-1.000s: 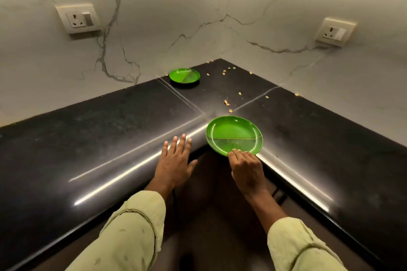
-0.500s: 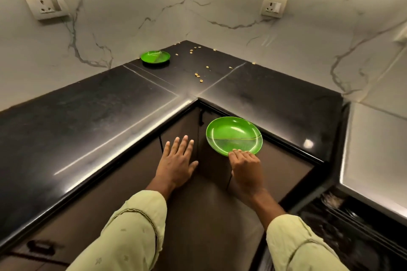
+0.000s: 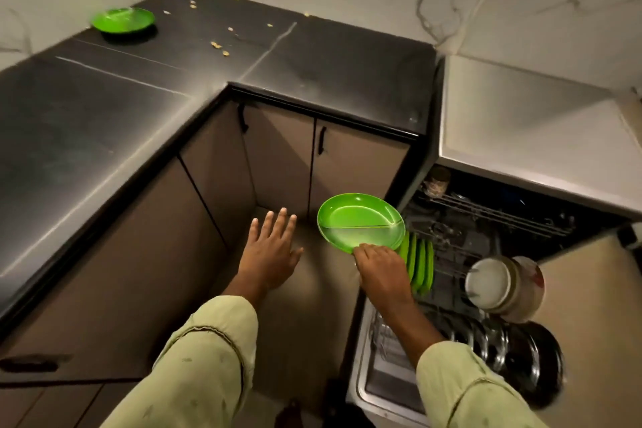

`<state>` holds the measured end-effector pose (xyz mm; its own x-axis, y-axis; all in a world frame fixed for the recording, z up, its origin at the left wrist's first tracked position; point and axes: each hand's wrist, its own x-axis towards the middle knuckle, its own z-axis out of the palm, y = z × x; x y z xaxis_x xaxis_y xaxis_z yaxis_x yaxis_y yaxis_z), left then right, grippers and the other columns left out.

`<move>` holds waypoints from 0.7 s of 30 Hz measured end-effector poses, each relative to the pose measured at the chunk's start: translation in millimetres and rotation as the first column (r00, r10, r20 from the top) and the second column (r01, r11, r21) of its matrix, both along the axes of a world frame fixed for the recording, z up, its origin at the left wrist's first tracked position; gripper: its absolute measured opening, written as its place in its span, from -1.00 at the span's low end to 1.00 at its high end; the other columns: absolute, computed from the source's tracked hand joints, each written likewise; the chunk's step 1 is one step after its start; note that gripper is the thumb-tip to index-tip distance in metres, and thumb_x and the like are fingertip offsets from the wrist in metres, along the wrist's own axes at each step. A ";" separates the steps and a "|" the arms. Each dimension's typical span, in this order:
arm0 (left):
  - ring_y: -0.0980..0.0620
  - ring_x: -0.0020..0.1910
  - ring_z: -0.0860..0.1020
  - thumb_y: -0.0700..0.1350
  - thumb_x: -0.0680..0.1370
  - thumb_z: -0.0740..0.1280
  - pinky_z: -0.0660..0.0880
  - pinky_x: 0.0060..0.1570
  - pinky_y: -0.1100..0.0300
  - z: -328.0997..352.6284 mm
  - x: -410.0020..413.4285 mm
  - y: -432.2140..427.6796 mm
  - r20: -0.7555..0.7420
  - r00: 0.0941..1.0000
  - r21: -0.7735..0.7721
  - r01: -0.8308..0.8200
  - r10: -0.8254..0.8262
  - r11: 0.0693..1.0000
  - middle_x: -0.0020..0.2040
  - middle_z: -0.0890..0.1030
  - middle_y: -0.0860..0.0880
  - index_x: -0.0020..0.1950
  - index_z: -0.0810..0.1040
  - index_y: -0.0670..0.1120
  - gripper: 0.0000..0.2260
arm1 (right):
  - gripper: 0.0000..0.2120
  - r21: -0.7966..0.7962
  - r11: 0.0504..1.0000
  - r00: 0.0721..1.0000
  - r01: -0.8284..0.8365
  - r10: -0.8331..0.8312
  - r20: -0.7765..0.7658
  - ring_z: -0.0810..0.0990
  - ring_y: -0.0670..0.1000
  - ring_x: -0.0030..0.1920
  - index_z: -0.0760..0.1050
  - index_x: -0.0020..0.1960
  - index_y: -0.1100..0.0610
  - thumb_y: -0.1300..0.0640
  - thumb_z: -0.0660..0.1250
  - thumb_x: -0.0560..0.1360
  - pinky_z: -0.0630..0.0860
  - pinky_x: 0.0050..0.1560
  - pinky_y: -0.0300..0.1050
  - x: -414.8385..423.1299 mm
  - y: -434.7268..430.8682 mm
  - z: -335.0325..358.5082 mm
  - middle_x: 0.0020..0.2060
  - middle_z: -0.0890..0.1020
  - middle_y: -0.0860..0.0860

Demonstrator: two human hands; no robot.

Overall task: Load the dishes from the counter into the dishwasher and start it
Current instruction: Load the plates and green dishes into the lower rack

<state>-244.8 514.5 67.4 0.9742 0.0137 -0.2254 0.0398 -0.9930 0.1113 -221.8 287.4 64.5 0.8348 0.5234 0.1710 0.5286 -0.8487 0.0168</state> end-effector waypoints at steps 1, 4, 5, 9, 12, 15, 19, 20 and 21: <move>-0.11 0.60 -0.17 0.17 0.67 0.02 -0.18 0.53 -0.12 -2.6 -0.1 -8.6 -0.007 1.000 -0.004 0.022 -0.022 1.000 0.63 -0.16 -0.07 0.63 -0.14 -0.05 -0.37 | -0.77 -0.004 0.999 0.999 0.033 -0.033 -0.037 0.64 0.12 -0.32 0.57 -0.22 0.14 0.23 0.13 0.32 0.55 -0.29 -0.09 -7.4 -7.8 -3.7 -0.32 0.64 0.07; -0.11 0.60 -0.17 0.17 0.68 0.01 -0.17 0.54 -0.12 -11.9 1.8 -36.1 -0.048 0.994 0.013 0.102 -0.101 0.995 0.63 -0.16 -0.07 0.63 -0.15 -0.05 -0.37 | -0.75 -0.006 0.994 0.988 0.109 -0.109 -0.108 0.67 0.12 -0.27 0.59 -0.19 0.16 0.24 0.16 0.29 0.60 -0.24 -0.08 -28.4 -30.2 -18.7 -0.28 0.67 0.09; -0.11 0.60 -0.17 0.17 0.68 0.02 -0.17 0.53 -0.12 -15.8 4.0 -44.6 -0.062 0.990 0.016 0.130 -0.129 0.991 0.63 -0.16 -0.07 0.63 -0.15 -0.05 -0.38 | -0.81 -0.008 0.991 0.981 0.137 -0.137 -0.134 0.67 0.13 -0.26 0.59 -0.18 0.16 0.25 0.24 0.27 0.60 -0.23 -0.08 -33.4 -36.1 -21.3 -0.27 0.67 0.09; -0.12 0.61 -0.14 0.16 0.67 0.04 -0.18 0.53 -0.12 -39.7 11.4 -82.9 -0.144 0.965 0.005 0.223 -0.220 0.975 0.63 -0.14 -0.08 0.63 -0.13 -0.05 -0.37 | -0.67 0.025 0.956 0.928 0.293 -0.278 -0.249 0.67 0.10 -0.31 0.59 -0.23 0.15 0.32 0.55 0.05 0.58 -0.26 -0.12 -50.8 -63.4 -44.0 -0.31 0.67 0.08; -0.12 0.61 -0.14 0.17 0.67 0.04 -0.18 0.53 -0.13 -64.2 16.3 -111.7 -0.209 0.939 0.021 0.284 -0.274 0.959 0.63 -0.15 -0.07 0.63 -0.14 -0.05 -0.37 | -0.70 0.019 0.921 0.873 0.389 -0.362 -0.328 0.62 0.08 -0.39 0.55 -0.29 0.11 0.30 0.56 0.05 0.53 -0.35 -0.16 -62.3 -87.5 -70.3 -0.39 0.62 0.04; -0.10 0.61 -0.15 0.16 0.67 0.04 -0.18 0.52 -0.12 -91.7 24.9 -139.1 -0.258 0.915 0.028 0.329 -0.311 0.944 0.63 -0.16 -0.07 0.63 -0.16 -0.04 -0.36 | -0.90 0.008 0.893 0.816 0.451 -0.409 -0.408 0.57 0.05 -0.46 0.50 -0.35 0.08 0.25 0.35 0.19 0.45 -0.46 -0.19 -67.4 -112.8 -94.0 -0.46 0.55 0.01; -0.09 0.61 -0.17 0.16 0.67 0.05 -0.20 0.52 -0.11 -131.2 38.1 -178.0 -0.345 0.866 0.040 0.400 -0.363 0.916 0.63 -0.19 -0.07 0.63 -0.17 -0.04 -0.36 | -0.87 -0.012 0.830 0.691 0.557 -0.472 -0.547 0.53 0.03 -0.56 0.51 -0.37 0.08 0.26 0.40 0.16 0.37 -0.59 -0.22 -72.7 -146.1 -144.6 -0.52 0.51 -0.01; -0.09 0.60 -0.18 0.15 0.67 0.05 -0.22 0.52 -0.11 -141.3 40.6 -188.0 -0.371 0.854 0.052 0.412 -0.365 0.910 0.62 -0.22 -0.06 0.63 -0.19 -0.04 -0.35 | -0.91 0.010 0.814 0.694 0.581 -0.490 -0.527 0.52 0.03 -0.58 0.50 -0.37 0.07 0.22 0.36 0.26 0.36 -0.61 -0.22 -73.6 -154.2 -157.8 -0.54 0.51 -0.01; -0.09 0.60 -0.20 0.14 0.67 0.06 -0.23 0.51 -0.11 -153.8 45.2 -195.0 -0.400 0.840 0.066 0.425 -0.367 0.903 0.61 -0.26 -0.05 0.63 -0.21 -0.03 -0.35 | -0.86 0.035 0.797 0.692 0.602 -0.500 -0.521 0.51 0.04 -0.60 0.49 -0.38 0.07 0.18 0.27 0.35 0.35 -0.64 -0.21 -71.5 -158.5 -172.4 -0.56 0.50 0.00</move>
<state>-199.6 319.5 -86.4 0.7482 -0.2937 -0.5950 -0.3516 -0.9359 0.0199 -293.2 129.0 -107.9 0.9611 -0.0576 -0.2702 -0.1385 -0.9467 -0.2908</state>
